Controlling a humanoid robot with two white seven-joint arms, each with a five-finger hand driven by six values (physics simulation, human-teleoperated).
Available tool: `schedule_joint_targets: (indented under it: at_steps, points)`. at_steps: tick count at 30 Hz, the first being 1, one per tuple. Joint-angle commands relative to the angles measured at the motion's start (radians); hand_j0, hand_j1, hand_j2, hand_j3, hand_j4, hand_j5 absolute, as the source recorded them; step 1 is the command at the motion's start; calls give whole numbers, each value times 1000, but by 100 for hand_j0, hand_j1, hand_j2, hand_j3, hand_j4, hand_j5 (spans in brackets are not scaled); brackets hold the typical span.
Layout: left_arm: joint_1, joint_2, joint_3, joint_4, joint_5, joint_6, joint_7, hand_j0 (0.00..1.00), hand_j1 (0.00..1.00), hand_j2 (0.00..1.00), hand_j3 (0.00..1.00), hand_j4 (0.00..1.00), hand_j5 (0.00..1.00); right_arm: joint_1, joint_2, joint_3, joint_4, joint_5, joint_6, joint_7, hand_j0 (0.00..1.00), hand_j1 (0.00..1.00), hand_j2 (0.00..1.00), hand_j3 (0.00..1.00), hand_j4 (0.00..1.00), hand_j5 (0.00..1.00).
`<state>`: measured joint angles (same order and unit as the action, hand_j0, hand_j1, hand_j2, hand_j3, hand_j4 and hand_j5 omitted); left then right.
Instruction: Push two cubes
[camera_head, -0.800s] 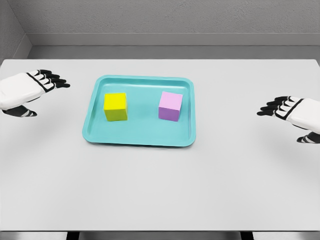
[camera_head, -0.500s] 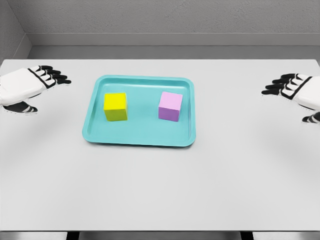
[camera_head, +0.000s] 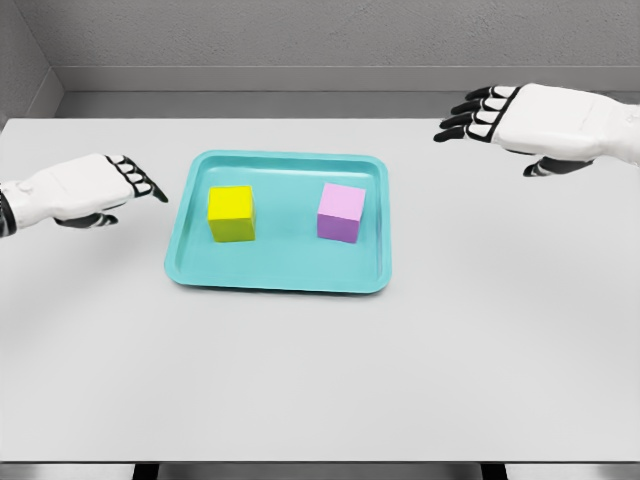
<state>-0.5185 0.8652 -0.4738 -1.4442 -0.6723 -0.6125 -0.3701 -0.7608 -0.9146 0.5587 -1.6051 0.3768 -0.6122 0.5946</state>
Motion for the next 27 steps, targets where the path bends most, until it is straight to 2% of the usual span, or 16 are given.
schedule_joint_targets:
  at_steps: [1, 2, 3, 5, 6, 7, 9, 12, 17, 27]
  points:
    - [0, 0, -28, 5, 2, 2, 0, 69, 69, 69, 69, 69, 69, 0, 68, 96, 94, 91, 1, 16, 97, 97, 97, 97, 97, 97]
    - [-3, 0, -29, 5, 2, 2, 0, 69, 69, 69, 69, 69, 69, 0, 80, 96, 102, 102, 1, 16, 93, 93, 93, 93, 93, 93]
    - [-11, 0, -35, 5, 2, 2, 0, 69, 69, 69, 69, 69, 69, -2, 125, 96, 145, 125, 1, 16, 83, 83, 83, 83, 83, 83]
    - [-15, -2, -37, 4, -4, 2, 0, 69, 69, 69, 69, 69, 69, -21, 161, 95, 192, 151, 1, 16, 79, 79, 79, 79, 79, 79]
    - [-20, -3, -38, 4, -10, 2, 0, 70, 70, 70, 70, 70, 70, -22, 166, 96, 198, 171, 1, 16, 79, 79, 79, 79, 79, 79]
    - [-26, -18, -45, 5, -12, 2, 0, 70, 70, 70, 70, 70, 70, -22, 175, 96, 211, 186, 1, 16, 73, 73, 73, 73, 73, 73]
    - [-41, -22, -71, 5, -12, 2, 0, 70, 70, 70, 70, 70, 70, -22, 188, 98, 214, 201, 1, 16, 69, 69, 69, 69, 69, 69]
    - [-45, -29, -74, 5, -10, 2, -6, 70, 70, 70, 70, 70, 70, -22, 226, 98, 223, 235, 1, 16, 69, 69, 69, 69, 69, 69]
    - [-46, -37, -86, 10, -10, 2, -7, 70, 70, 70, 70, 70, 70, -22, 246, 104, 223, 249, 1, 16, 68, 68, 68, 68, 68, 68]
    - [-60, -54, -86, 16, -12, 2, -9, 70, 70, 70, 70, 70, 70, -20, 324, 141, 295, 278, 1, 16, 68, 68, 68, 68, 68, 68]
